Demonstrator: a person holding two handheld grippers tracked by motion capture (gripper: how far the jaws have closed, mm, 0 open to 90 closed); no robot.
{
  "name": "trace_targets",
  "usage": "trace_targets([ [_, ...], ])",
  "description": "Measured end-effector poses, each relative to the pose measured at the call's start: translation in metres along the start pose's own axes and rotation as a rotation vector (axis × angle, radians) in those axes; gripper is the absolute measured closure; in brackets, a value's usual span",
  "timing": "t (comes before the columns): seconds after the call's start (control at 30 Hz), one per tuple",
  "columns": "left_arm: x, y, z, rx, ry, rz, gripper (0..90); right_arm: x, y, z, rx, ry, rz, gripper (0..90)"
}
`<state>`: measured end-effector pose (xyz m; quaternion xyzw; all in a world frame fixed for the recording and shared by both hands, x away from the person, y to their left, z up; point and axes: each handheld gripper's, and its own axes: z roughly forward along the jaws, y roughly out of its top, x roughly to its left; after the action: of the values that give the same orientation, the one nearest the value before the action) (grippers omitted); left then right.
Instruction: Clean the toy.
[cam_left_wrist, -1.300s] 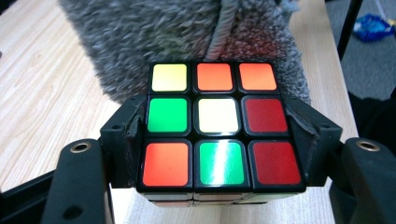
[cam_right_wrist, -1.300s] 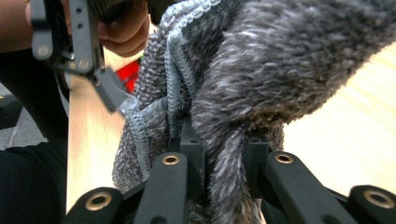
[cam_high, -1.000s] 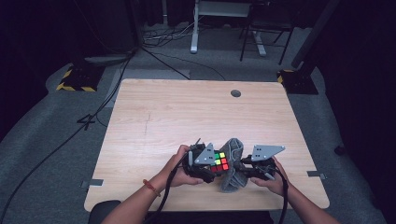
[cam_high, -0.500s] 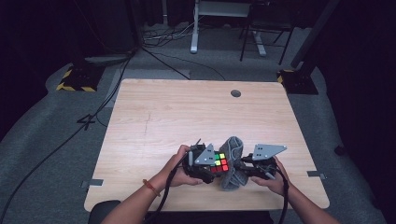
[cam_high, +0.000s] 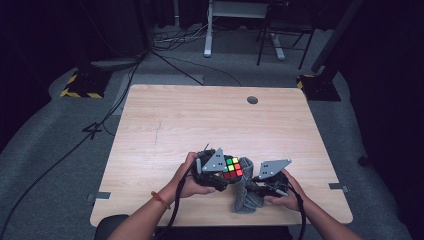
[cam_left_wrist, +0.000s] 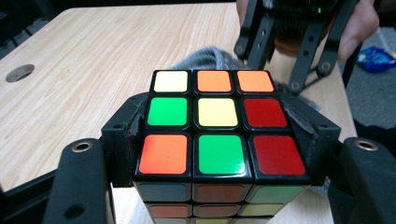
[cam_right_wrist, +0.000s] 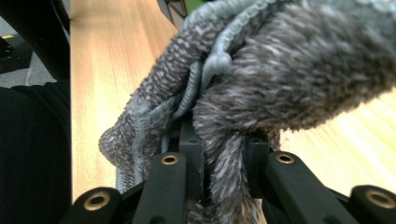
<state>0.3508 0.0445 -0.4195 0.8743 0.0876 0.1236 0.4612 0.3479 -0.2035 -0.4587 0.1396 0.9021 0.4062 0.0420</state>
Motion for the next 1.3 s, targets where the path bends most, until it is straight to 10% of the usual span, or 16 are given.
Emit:
trace_targets([
  [0.37, 0.018, -0.019, 0.003, 0.057, 0.068, -0.025, 33.3, -0.031, -0.009, -0.03, -0.051, -0.205, 0.056, 74.7],
  [0.77, 0.034, -0.047, 0.02, 0.134, 0.052, -0.081, 33.3, -0.056, -0.03, -0.014, 0.069, -0.222, 0.136, 72.0],
  [1.3, 0.044, -0.065, 0.027, 0.15, 0.026, -0.146, 32.0, -0.07, -0.042, -0.008, 0.051, -0.177, 0.231, 62.4],
])
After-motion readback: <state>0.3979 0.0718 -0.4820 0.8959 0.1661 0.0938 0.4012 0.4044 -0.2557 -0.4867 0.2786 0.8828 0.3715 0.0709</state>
